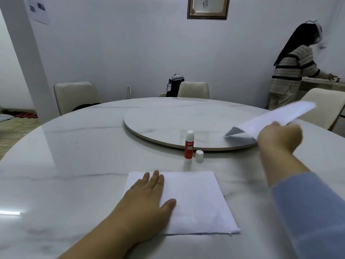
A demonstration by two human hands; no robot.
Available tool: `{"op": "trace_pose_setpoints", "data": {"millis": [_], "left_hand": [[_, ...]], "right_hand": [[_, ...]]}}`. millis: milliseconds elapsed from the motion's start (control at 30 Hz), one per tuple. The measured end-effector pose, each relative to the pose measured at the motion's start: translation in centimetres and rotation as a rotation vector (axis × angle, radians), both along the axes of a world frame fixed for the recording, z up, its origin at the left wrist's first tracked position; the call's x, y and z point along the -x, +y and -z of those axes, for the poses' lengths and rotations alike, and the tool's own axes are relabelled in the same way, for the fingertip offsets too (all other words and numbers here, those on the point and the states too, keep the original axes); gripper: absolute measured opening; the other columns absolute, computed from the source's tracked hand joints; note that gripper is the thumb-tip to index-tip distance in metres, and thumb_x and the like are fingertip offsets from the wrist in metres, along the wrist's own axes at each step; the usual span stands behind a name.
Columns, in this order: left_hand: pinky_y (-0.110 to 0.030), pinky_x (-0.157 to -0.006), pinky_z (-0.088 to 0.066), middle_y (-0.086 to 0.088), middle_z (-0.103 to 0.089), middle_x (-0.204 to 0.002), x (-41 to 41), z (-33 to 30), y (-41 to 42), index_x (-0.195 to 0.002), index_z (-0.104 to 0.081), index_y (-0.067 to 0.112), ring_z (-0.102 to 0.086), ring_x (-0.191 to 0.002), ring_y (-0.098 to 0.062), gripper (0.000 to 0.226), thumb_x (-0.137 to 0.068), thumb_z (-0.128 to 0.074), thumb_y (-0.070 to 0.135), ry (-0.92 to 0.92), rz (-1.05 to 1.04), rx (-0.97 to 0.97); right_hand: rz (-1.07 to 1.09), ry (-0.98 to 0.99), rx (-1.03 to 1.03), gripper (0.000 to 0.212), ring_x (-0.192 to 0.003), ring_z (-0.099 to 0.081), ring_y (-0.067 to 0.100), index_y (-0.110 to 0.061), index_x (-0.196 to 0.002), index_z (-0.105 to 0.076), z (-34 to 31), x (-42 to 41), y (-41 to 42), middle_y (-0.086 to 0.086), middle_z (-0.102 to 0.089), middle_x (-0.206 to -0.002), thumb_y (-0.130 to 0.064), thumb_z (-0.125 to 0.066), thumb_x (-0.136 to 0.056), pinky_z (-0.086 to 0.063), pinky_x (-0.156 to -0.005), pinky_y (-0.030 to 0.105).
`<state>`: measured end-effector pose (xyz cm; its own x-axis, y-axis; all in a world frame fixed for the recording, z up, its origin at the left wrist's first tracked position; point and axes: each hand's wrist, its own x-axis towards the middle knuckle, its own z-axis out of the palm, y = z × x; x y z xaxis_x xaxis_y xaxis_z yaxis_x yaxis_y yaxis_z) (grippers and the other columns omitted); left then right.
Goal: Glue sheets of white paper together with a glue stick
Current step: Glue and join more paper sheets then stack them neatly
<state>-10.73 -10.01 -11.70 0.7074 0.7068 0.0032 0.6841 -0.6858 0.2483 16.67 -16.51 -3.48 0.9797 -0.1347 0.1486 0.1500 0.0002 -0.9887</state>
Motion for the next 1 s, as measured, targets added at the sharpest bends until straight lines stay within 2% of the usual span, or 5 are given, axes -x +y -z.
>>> {"op": "trace_pose_setpoints", "data": {"millis": [267,400,533,733,1000], "left_hand": [[-0.032,-0.1,-0.04,0.002,-0.06,-0.129,0.1,-1.9,1.9,-0.11,-0.06,0.038,-0.054,-0.119,-0.013,0.023,-0.094,-0.044,0.042,-1.072,-0.153,0.537],[-0.047,-0.087,-0.054,-0.008,-0.063,-0.128,2.1,-2.7,2.5,-0.129,-0.052,0.042,-0.06,-0.117,-0.03,0.068,-0.068,-0.052,0.072,-1.366,0.221,1.149],[-0.067,-0.11,-0.01,-0.017,-0.04,-0.147,4.2,-3.5,2.6,-0.146,-0.028,0.02,-0.035,-0.136,-0.04,0.075,-0.087,-0.038,0.064,-1.352,0.513,1.428],[-0.043,-0.077,-0.056,-0.014,-0.07,-0.111,4.9,-3.6,3.2,-0.13,-0.052,0.018,-0.07,-0.094,-0.03,0.037,-0.093,-0.049,0.016,-1.24,-0.026,1.043],[-0.028,-0.059,-0.043,-0.002,-0.071,-0.073,4.7,-2.4,2.5,-0.109,-0.054,0.046,-0.064,-0.073,-0.018,0.034,-0.084,-0.066,0.025,-0.745,-0.314,0.311]], "right_hand": [[-0.664,-0.581,-0.185,0.011,-0.071,-0.07,-0.001,-0.023,-0.09,-0.065,-10.0,9.2,-7.7,-0.019,-0.074,-0.073,-0.014,-0.061,-0.087,-0.055,-0.064,0.016],[-1.002,-0.446,-0.38,0.015,-0.06,-0.071,0.004,-0.015,-0.092,-0.06,-10.3,13.2,-8.7,-0.009,-0.073,-0.06,-0.001,-0.06,-0.086,-0.054,-0.054,0.015],[-0.91,-0.281,-0.159,0.023,-0.062,-0.07,0.015,-0.025,-0.097,-0.059,-5.6,13.4,-7.4,0.005,-0.074,-0.08,-0.008,-0.067,-0.084,-0.054,-0.056,0.028],[-0.851,-0.08,0.158,0.029,-0.077,-0.072,0.022,-0.034,-0.113,-0.054,2.6,12.5,-6.5,0.005,-0.073,-0.089,-0.018,-0.062,-0.09,-0.059,-0.074,0.041],[-0.972,0.049,0.498,0.041,-0.081,-0.068,0.026,-0.037,-0.113,-0.054,5.2,10.5,-6.6,0.003,-0.064,-0.088,-0.01,-0.066,-0.084,-0.054,-0.073,0.038]]}}
